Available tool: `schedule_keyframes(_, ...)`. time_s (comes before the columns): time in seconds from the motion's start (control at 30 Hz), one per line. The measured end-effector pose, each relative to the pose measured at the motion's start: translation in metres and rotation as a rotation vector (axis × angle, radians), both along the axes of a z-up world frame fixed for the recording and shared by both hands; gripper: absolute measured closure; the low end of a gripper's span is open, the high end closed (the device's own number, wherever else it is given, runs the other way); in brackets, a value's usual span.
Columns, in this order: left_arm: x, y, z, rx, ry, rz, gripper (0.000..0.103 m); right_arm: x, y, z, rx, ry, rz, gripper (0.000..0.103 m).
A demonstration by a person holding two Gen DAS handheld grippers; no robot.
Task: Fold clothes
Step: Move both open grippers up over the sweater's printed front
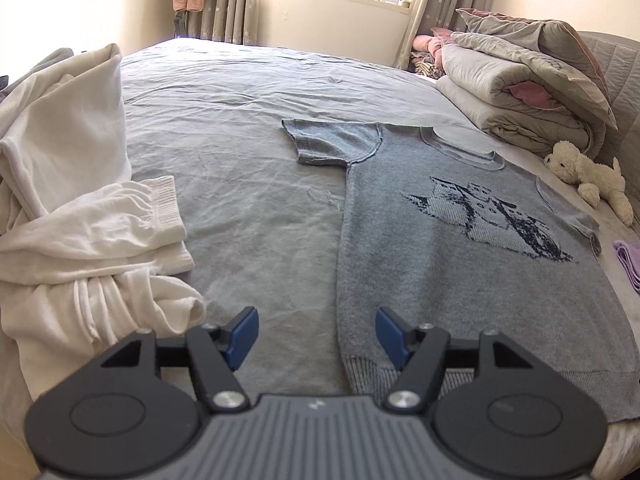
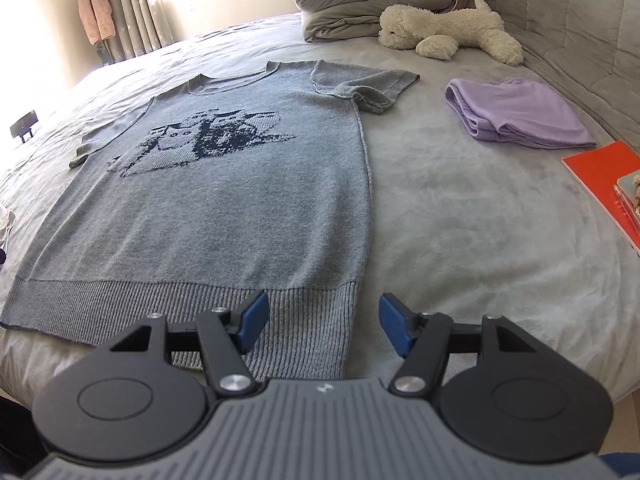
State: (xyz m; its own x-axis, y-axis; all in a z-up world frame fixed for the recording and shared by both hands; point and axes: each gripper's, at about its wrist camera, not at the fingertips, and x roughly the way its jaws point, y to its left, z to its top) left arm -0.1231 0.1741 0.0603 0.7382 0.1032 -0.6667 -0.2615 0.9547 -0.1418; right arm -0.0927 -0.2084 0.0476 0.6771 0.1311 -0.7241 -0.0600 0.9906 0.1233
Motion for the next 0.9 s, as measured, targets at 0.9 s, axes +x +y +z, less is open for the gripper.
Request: schedule_keyframes(0.9, 0.155, -0.075, -0.011, -0.028, -0.004, -0.151, 0.001, 0.153, 0.049, -0.003, -0.073, -0.042, 0.109, 0.001)
